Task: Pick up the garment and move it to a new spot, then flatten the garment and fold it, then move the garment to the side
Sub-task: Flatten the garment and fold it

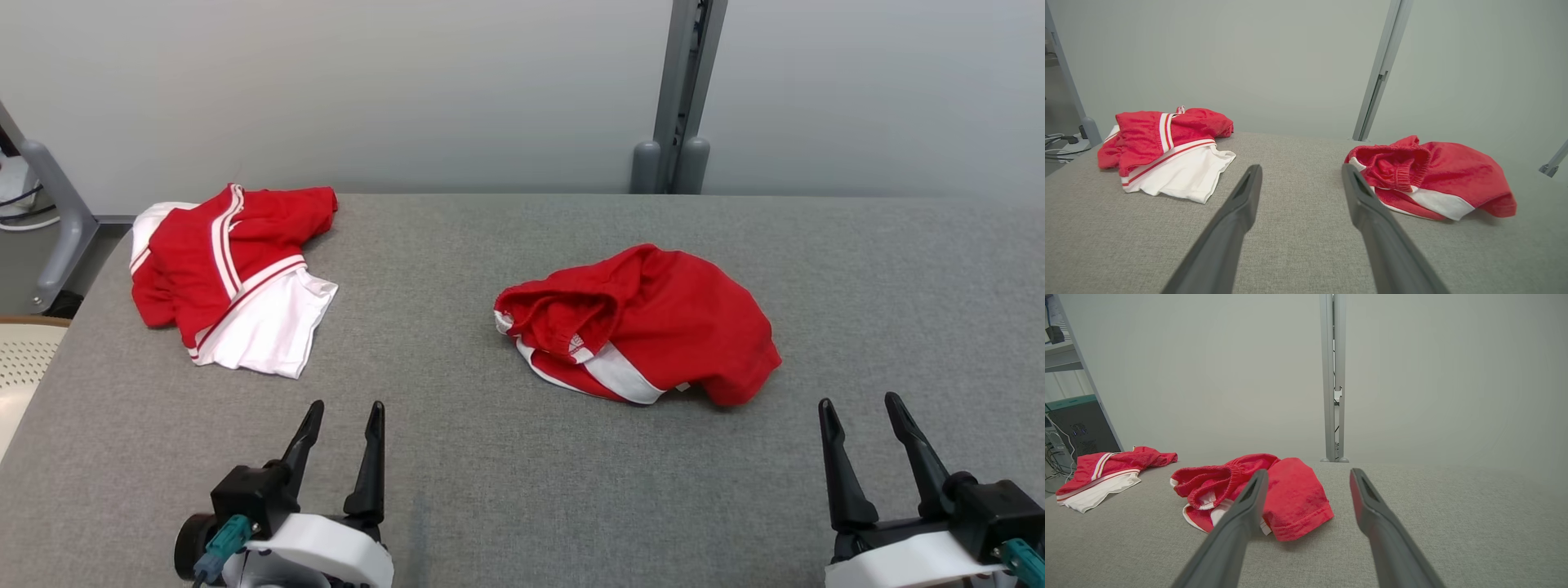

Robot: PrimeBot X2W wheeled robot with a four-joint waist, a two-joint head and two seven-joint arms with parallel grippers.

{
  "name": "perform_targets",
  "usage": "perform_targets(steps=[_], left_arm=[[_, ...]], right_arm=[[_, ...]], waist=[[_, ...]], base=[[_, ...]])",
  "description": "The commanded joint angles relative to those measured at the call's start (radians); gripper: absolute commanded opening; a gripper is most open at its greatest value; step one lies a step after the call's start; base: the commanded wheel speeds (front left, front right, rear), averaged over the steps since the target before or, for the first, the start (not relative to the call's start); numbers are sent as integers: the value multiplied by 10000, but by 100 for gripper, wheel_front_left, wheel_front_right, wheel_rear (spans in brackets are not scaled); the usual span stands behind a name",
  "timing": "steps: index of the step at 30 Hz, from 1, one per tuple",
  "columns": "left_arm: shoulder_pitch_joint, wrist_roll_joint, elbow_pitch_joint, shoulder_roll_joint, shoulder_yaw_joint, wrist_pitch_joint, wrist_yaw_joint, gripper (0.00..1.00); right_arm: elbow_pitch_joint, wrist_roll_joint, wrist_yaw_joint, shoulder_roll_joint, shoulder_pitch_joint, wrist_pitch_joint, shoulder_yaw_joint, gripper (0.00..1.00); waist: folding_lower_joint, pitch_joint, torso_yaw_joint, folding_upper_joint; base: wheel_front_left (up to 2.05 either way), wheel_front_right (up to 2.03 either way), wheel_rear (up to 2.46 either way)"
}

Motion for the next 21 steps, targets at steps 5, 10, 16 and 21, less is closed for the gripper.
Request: perform_targets(steps=[5,10,16,21], left_arm=[[-698,268,342,29,-377,-2,-179,100],[-1408,627,881,30,-1045,-2,-390,100],[-2715,1022,1740,36,-2205,-3,-651,100],[-3692,852,2518,37,-3244,-3,-795,100]], right_arm=[[-92,-96,1,-64,-250,-53,31,100],[-105,-99,1,-64,-446,-53,72,100],[-89,-70,3,-64,-784,-53,101,100],[-87,15,1,-64,-1024,-52,160,100]], waist=[[0,372,-255,0],[0,750,-518,0],[0,1296,-1078,0],[0,1711,-1605,0]], base=[[0,0,0],[0,0,0],[0,0,0],[0,0,0]])
